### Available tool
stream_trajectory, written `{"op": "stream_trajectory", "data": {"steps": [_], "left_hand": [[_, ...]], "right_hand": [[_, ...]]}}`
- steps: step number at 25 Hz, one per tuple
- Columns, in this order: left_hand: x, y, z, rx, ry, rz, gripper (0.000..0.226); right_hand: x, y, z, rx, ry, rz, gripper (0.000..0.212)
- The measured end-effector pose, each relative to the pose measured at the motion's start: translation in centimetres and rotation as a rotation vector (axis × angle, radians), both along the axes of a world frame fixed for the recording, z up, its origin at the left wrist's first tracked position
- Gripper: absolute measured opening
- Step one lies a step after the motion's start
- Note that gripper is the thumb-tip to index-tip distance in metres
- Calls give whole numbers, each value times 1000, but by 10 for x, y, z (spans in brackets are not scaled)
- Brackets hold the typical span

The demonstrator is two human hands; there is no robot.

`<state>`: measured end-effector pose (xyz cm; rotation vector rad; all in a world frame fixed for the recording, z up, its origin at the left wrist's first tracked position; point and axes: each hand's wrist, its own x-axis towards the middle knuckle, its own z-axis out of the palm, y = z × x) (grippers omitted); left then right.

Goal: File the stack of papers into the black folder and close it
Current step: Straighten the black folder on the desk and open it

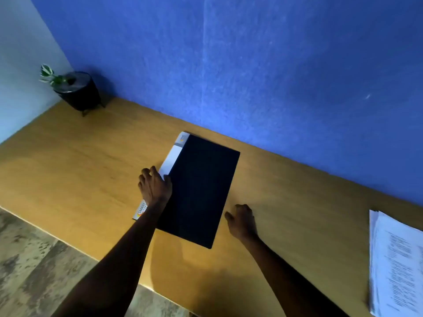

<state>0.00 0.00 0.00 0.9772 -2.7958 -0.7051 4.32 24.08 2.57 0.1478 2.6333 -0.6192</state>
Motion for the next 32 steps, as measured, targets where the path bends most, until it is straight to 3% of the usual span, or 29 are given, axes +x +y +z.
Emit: {"op": "stream_trajectory", "data": {"steps": [3, 6, 16, 20, 25, 32], "left_hand": [[-3, -10, -1, 74, -61, 128, 44], [-3, -11, -5, 97, -94, 77, 47], [-11, -28, -5, 336, 88, 184, 49], [-14, -26, 2, 354, 211, 139, 34], [-7, -12, 5, 305, 226, 54, 39], [-4, 75, 18, 436, 266, -18, 39]], "right_hand": [[-8, -13, 2, 59, -29, 1, 37], [-14, -30, 3, 30, -84, -53, 40], [-27, -38, -8, -136, -210, -174, 38], [-22, -29, -13, -206, -141, -229, 26], [-18, -3, -11, -187, -20, -328, 51], [2, 83, -13, -290, 80, -557, 35]]}}
